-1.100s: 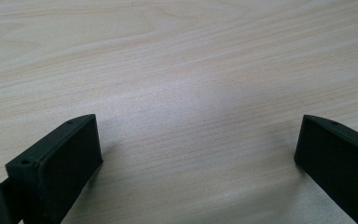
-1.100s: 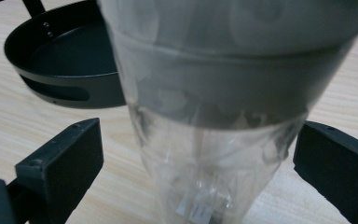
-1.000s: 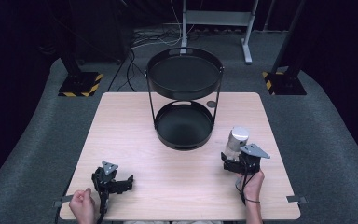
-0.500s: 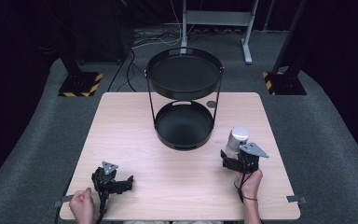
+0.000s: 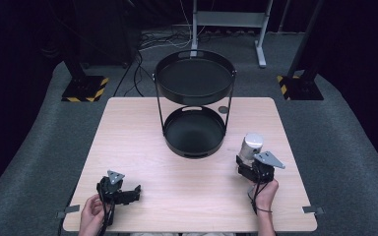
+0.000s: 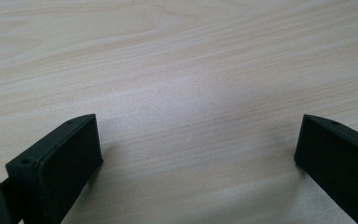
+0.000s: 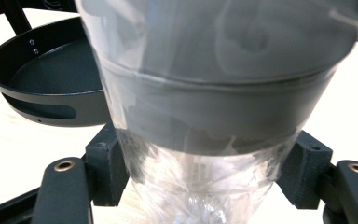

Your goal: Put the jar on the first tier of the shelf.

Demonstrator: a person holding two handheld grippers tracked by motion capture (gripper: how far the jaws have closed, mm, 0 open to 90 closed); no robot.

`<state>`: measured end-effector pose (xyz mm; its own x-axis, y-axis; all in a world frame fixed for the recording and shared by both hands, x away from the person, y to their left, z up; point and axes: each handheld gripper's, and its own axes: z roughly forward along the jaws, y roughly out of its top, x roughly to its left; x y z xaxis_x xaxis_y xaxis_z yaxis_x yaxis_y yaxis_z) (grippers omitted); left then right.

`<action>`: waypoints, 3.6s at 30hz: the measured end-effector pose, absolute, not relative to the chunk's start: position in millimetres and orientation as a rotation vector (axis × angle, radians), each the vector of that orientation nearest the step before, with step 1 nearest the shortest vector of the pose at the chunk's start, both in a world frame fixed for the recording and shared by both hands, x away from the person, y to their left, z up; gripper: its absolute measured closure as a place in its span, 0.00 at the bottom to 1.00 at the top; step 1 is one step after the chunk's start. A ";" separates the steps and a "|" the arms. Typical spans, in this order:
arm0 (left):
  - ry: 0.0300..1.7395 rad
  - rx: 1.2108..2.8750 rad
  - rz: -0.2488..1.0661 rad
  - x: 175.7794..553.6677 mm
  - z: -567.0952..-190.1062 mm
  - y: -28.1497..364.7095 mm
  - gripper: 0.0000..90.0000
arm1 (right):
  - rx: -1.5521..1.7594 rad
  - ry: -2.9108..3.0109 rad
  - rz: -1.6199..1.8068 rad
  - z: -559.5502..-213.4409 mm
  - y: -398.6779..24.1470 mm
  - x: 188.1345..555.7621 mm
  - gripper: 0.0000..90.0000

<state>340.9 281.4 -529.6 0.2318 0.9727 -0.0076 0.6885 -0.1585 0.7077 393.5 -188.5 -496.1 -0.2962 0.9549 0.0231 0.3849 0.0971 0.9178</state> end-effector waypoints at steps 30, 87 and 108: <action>1.508 1.925 0.622 341.1 -529.8 281.3 0.00 | 1.262 1.818 1.245 -481.8 -179.9 385.7 0.33; 1.510 1.924 0.624 340.8 -529.9 281.7 0.00 | 1.146 1.902 1.280 -455.4 -130.0 406.3 0.33; 1.510 1.924 0.625 340.7 -529.9 281.7 0.00 | 1.121 1.917 1.289 -444.4 -117.8 419.3 0.33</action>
<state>340.7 281.7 -529.9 0.2391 0.9710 -0.0040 0.6843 -0.1656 0.7102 419.3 -117.8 -444.4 -0.4893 0.8721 -0.0024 0.3269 0.1859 0.9266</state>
